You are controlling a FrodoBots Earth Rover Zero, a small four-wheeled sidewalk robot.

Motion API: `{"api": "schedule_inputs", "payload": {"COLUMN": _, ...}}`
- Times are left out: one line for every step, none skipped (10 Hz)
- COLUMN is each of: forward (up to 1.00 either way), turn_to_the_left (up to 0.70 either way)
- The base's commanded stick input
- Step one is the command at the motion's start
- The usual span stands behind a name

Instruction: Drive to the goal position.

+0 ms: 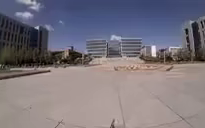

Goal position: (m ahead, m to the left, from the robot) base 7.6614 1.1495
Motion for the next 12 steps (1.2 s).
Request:
{"api": "schedule_inputs", "payload": {"forward": 0.7, "turn_to_the_left": 0.0}}
{"api": "schedule_inputs", "payload": {"forward": 0.7, "turn_to_the_left": 0.0}}
{"api": "schedule_inputs", "payload": {"forward": 0.7, "turn_to_the_left": 0.0}}
{"api": "schedule_inputs", "payload": {"forward": 0.7, "turn_to_the_left": 0.0}}
{"api": "schedule_inputs", "payload": {"forward": 0.7, "turn_to_the_left": 0.0}}
{"api": "schedule_inputs", "payload": {"forward": 0.7, "turn_to_the_left": 0.0}}
{"api": "schedule_inputs", "payload": {"forward": 0.7, "turn_to_the_left": 0.0}}
{"api": "schedule_inputs", "payload": {"forward": 0.7, "turn_to_the_left": 0.0}}
{"api": "schedule_inputs", "payload": {"forward": 0.7, "turn_to_the_left": 0.0}}
{"api": "schedule_inputs", "payload": {"forward": 0.7, "turn_to_the_left": 0.0}}
{"api": "schedule_inputs", "payload": {"forward": 0.7, "turn_to_the_left": 0.0}}
{"api": "schedule_inputs", "payload": {"forward": 0.7, "turn_to_the_left": 0.0}}
